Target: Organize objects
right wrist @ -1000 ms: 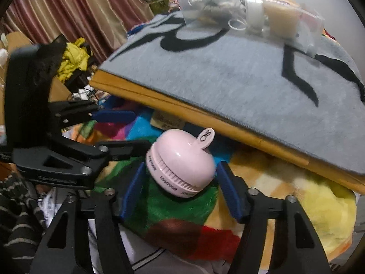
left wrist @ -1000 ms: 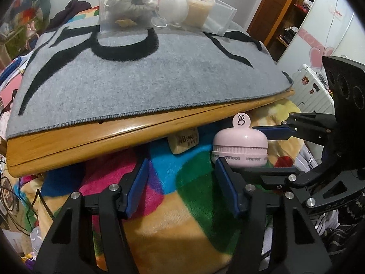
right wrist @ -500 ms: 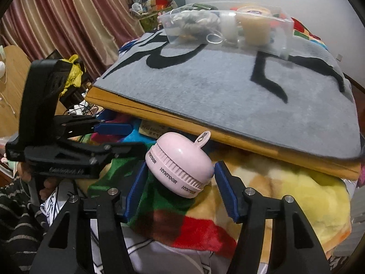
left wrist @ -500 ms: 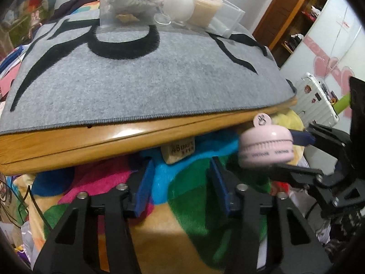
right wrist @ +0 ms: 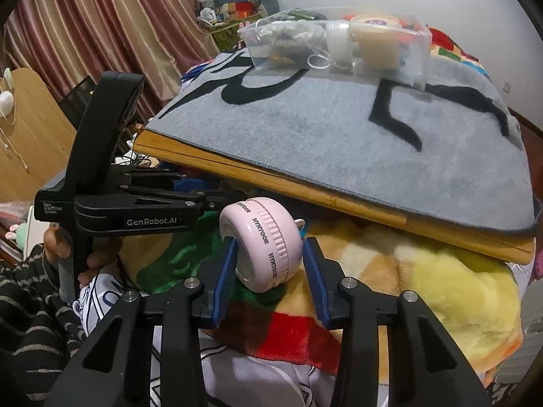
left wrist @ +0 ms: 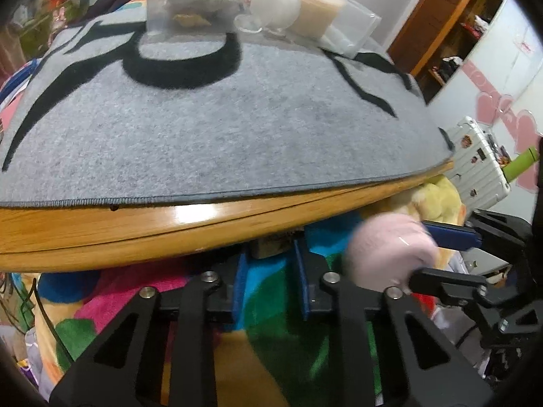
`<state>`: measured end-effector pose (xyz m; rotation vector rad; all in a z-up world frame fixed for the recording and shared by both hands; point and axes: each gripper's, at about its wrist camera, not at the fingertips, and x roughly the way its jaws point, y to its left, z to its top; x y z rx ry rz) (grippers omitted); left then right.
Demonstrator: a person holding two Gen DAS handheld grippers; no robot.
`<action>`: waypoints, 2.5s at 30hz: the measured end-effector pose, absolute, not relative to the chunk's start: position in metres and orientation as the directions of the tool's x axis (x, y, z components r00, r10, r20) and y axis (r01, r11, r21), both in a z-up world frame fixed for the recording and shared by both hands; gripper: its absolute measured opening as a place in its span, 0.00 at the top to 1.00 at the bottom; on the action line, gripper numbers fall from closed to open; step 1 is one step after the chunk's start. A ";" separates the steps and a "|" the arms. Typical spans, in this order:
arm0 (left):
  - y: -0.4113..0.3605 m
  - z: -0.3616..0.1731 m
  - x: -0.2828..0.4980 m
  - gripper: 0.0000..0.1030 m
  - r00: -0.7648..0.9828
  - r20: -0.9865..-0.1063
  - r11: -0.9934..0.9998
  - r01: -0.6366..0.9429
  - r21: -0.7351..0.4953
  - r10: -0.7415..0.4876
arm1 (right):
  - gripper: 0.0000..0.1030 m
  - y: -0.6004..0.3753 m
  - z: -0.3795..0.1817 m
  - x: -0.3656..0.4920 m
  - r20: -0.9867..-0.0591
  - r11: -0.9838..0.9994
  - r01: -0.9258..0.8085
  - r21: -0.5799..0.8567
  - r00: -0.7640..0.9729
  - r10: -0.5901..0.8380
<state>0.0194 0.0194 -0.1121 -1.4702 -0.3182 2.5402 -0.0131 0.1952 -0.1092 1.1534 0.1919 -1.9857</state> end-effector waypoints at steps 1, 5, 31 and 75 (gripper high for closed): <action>0.022 -0.110 0.021 0.84 -0.497 -0.823 -0.958 -0.072 -0.277 0.275 | 0.62 0.194 -0.110 -0.015 -0.783 -0.656 0.709 0.259 -0.243 -0.572; 0.032 -0.110 0.026 0.91 -0.480 -0.821 -0.951 -0.133 -0.279 0.308 | 0.61 0.190 -0.116 -0.022 -0.794 -0.642 0.710 0.289 -0.196 -0.575; 0.031 -0.118 0.009 0.91 -0.438 -0.842 -0.948 -0.107 -0.299 0.315 | 0.62 0.184 -0.116 -0.025 -0.787 -0.635 0.723 0.271 -0.213 -0.579; 0.040 -0.100 0.010 0.89 -0.467 -0.838 -0.959 -0.147 -0.241 0.282 | 0.63 0.213 -0.058 -0.006 -0.706 -0.677 0.712 0.187 -0.382 -0.596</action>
